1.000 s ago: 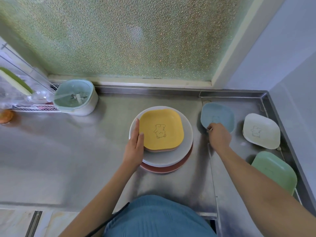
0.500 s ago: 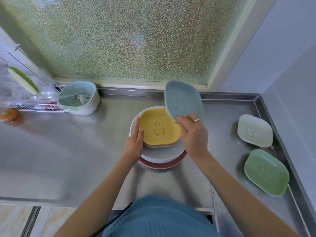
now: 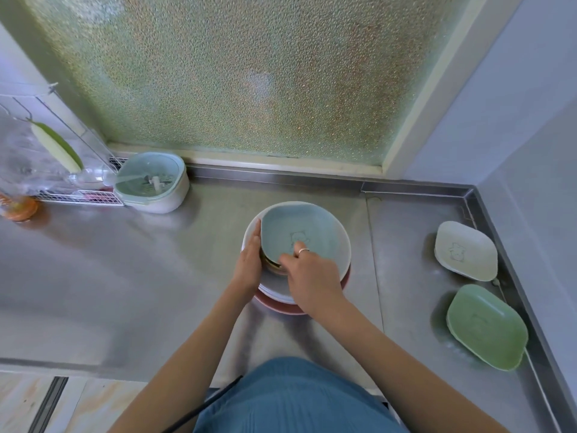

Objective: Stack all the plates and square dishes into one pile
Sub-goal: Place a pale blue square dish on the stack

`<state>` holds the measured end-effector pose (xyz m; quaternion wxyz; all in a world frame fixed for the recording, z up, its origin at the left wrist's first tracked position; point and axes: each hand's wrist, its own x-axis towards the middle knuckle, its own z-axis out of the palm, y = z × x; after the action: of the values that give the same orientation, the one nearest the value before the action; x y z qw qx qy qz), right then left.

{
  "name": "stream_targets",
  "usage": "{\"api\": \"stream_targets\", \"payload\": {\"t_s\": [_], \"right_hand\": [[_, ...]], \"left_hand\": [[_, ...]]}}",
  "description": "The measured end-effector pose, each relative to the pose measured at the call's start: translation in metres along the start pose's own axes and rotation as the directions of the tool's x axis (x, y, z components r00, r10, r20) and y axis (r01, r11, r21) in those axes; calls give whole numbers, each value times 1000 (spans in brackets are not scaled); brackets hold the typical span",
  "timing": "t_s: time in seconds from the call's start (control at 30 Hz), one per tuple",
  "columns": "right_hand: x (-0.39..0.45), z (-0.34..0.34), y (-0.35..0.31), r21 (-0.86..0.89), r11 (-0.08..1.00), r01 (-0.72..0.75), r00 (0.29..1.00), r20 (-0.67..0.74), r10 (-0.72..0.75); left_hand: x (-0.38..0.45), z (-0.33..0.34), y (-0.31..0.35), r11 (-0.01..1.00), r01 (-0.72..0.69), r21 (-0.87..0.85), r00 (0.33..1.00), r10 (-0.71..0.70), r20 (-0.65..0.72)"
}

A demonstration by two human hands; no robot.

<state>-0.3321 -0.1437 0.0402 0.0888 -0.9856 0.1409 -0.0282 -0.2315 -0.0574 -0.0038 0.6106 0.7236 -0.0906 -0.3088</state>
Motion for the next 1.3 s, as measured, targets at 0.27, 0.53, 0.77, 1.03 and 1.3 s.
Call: {"api": "stream_targets", "payload": {"t_s": [0.27, 0.53, 0.77, 1.03, 1.3], "right_hand": [[2, 2, 6, 105, 994, -7, 998, 55, 1], [-14, 14, 22, 467, 884, -7, 975, -194, 111], [-58, 34, 101, 471, 752, -461, 662, -382, 644], [-107, 60, 174, 266, 296, -917, 280, -98, 955], [-121, 68, 175, 67, 236, -969, 234, -43, 971]], "left_hand": [[-2, 2, 3, 999, 15, 31, 998, -14, -61], [-1, 6, 0, 999, 40, 12, 988, -37, -147], [0, 10, -2, 999, 43, 17, 978, -38, -204], [-4, 14, -3, 997, -4, 80, 975, 21, -222], [-5, 13, -4, 993, -29, 116, 975, 54, -216]]}}
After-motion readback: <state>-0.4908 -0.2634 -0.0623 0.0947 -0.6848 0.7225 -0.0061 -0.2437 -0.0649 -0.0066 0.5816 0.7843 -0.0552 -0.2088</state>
